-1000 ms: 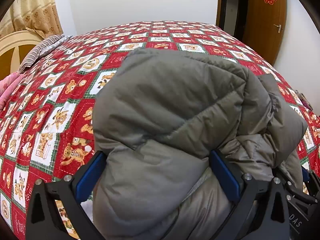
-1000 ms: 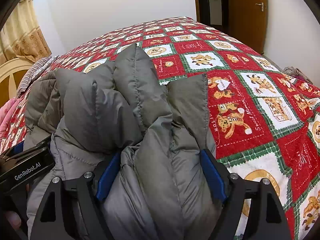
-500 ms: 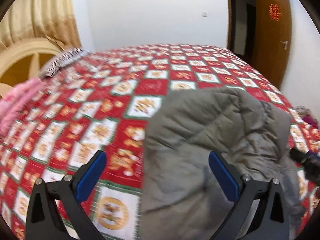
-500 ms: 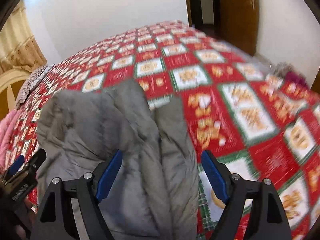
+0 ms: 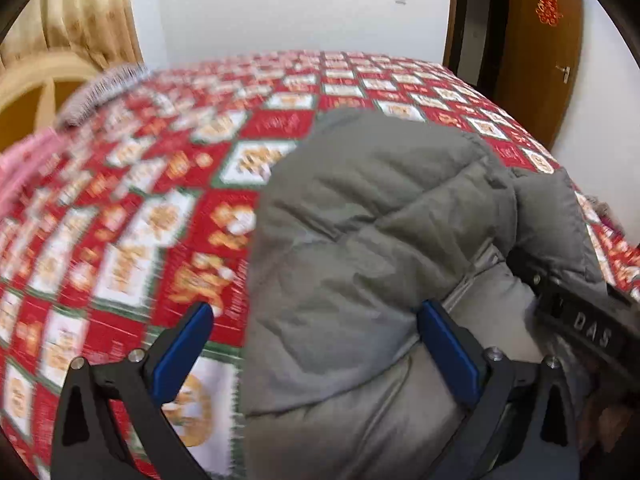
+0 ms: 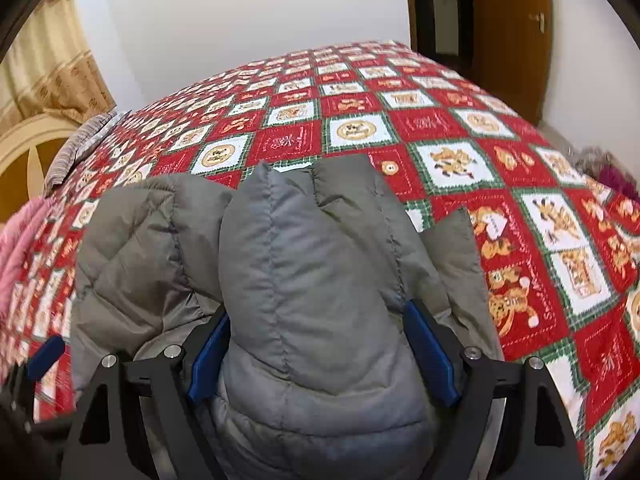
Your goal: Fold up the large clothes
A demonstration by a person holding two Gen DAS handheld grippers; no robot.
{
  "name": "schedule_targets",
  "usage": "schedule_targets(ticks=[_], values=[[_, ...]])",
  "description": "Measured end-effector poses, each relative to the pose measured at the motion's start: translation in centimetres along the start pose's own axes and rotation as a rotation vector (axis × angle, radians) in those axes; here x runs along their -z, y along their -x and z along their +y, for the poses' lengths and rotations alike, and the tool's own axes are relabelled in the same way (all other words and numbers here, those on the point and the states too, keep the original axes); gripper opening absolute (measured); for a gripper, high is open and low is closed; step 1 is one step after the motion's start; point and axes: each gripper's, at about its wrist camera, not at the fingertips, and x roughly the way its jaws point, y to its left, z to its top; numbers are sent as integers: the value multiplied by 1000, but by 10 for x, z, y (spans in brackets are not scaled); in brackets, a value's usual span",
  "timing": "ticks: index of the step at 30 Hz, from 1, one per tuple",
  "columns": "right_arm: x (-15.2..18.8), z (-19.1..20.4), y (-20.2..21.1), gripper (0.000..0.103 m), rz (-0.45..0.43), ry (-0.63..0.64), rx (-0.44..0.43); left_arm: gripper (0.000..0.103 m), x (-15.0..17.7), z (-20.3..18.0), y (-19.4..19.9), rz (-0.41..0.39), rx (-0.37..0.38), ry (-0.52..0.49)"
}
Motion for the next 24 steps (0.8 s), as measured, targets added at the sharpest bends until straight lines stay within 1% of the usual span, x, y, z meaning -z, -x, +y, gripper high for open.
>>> schedule_targets(ticks=[2,5,7,9,12,14,18,20,21,23,24], values=[[3,-3,-4,82,-19,16,5,103,2,3,-9,30,52,39],[8,-11,-8,82,-42,20,-10,103,6,3,-13,50,83,44],[11,-14,-8,82,-52,15,-17,103,8,1,-12,50,88,39],[15,-18,-2,82,-89,3,-31,103,10,-3,-10,45,89,17],[22,-30,14,83,-155,-47,-48,103,11,-7,-9,44,97,0],[25,-39,21,83,-169,-86,-61,103,12,-8,-7,40,105,-7],[32,-49,34,84,-225,-140,-120,103,12,-9,-8,31,88,-15],[35,-55,45,85,-294,-164,-186,103,12,-9,-8,30,85,-16],[37,-57,49,87,-319,-173,-192,103,11,-9,-9,31,86,-15],[38,-58,55,93,-350,-187,-168,103,12,-9,-9,32,87,-15],[37,-57,52,93,-330,-188,-125,103,12,-9,-9,32,87,-15]])
